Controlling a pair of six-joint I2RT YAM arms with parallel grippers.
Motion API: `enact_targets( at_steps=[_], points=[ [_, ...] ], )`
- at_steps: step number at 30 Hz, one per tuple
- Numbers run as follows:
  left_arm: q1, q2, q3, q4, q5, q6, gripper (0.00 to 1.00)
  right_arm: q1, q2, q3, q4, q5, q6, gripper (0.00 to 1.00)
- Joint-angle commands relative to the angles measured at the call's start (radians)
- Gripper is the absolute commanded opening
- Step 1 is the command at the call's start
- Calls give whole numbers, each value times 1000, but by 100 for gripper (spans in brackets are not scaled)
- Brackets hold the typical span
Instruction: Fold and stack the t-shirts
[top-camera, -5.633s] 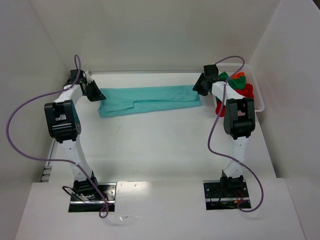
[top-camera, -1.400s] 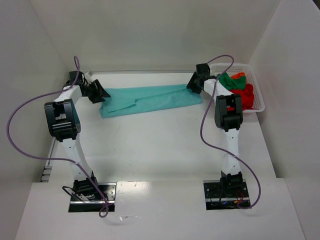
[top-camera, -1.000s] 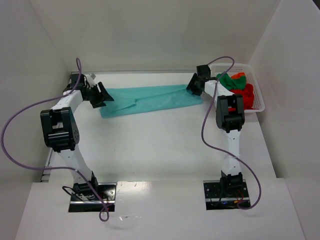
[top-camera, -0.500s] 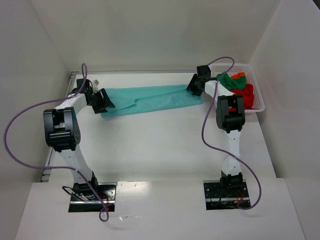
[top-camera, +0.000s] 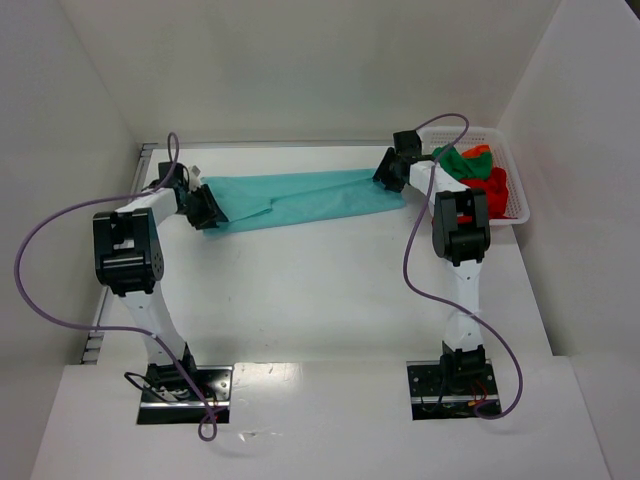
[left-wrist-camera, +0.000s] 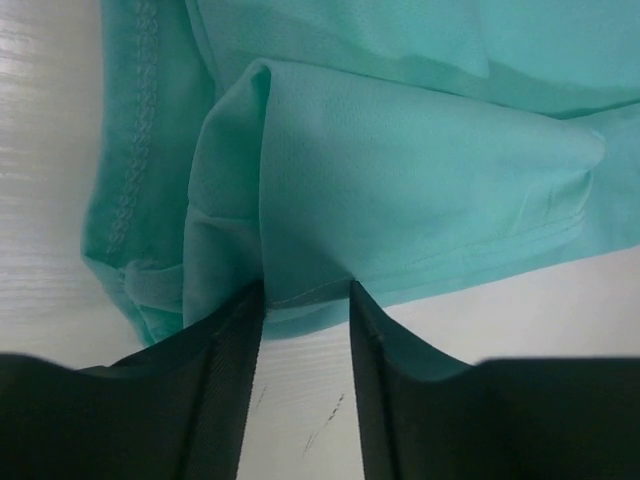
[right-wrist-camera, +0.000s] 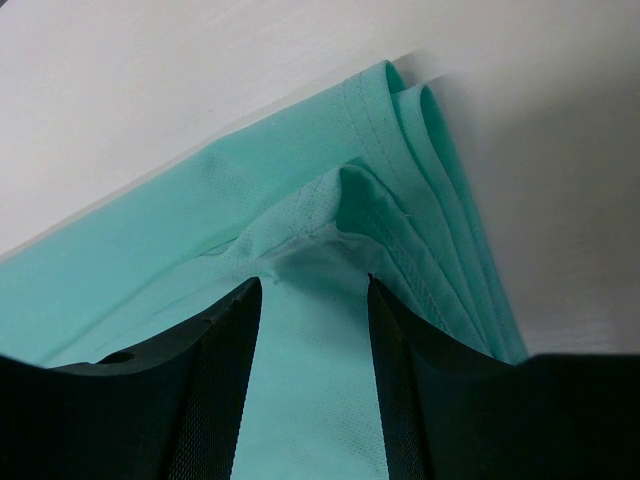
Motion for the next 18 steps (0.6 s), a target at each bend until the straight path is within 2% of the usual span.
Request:
enact_targets(
  at_steps=[1,2,5,9,12,14,18],
  points=[
    [5,10,48,23,6,-4,46,9,-45,-13,6,18,-15,53],
    [5,10,48,23,6,-4,40,9,-45,-13,6,18,-15,53],
    [5,10,57,23,6,-4,34,9,-45,-13,6,18,-15,53],
    [5,1,67,23,15,-13,20,9,-45,-13,6,18,-15,53],
    [5,10,88,23,27,-23,5,9,-45,-13,6,18,-15,53],
    [5,21,100,35,42,-32,0,9,-45,-13,6,18,-15,53],
    [16,42,151,35,75,-55,0,9,-45,-4,6,18,-24,53]
  ],
)
